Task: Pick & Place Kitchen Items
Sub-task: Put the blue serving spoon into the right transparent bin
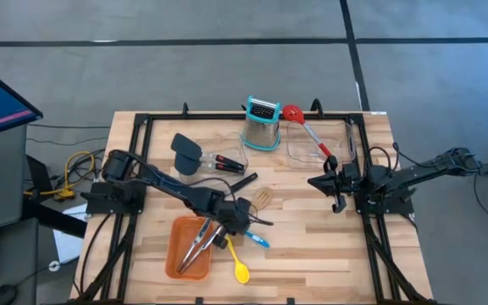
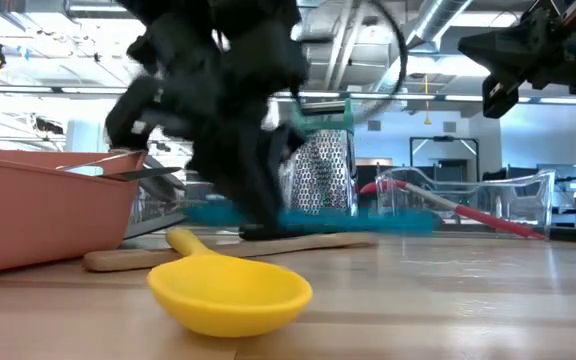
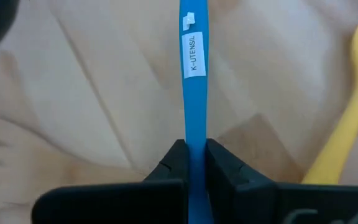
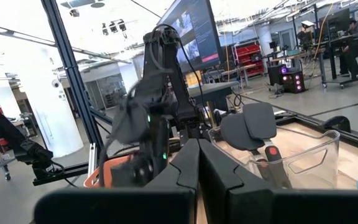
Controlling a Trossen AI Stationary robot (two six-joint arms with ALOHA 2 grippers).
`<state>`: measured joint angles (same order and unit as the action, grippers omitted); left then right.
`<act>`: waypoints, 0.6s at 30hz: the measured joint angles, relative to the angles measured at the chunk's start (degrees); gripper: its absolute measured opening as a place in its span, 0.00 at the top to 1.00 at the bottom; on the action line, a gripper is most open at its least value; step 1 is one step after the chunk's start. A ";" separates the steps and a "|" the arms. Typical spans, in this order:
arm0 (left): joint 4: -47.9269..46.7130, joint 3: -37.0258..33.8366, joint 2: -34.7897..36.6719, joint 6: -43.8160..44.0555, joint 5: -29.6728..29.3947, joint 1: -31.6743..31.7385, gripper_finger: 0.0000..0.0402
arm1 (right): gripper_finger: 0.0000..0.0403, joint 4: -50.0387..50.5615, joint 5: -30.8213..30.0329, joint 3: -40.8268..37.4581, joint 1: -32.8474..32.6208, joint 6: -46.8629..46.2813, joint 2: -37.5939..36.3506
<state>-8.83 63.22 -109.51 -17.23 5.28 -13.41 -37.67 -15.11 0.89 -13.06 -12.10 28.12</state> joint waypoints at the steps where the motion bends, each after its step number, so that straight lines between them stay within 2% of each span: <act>1: 0.25 0.09 1.09 -0.04 0.02 0.00 0.99 | 1.00 0.00 0.00 0.00 0.02 0.00 -0.02; 4: 0.16 0.13 4.74 -0.06 -0.57 0.00 0.99 | 1.00 0.00 0.00 0.00 0.00 0.00 -0.02; 12: 0.16 0.15 16.78 -3.15 -10.05 0.40 0.99 | 1.00 0.00 0.00 0.00 0.00 0.00 0.00; 18: 3.66 0.20 24.11 -3.70 -12.15 2.62 0.99 | 1.00 0.00 0.00 0.00 0.00 0.00 -0.02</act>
<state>-5.17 63.42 -85.40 -20.94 -6.87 -10.79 -37.67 -15.11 0.89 -13.06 -12.10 28.10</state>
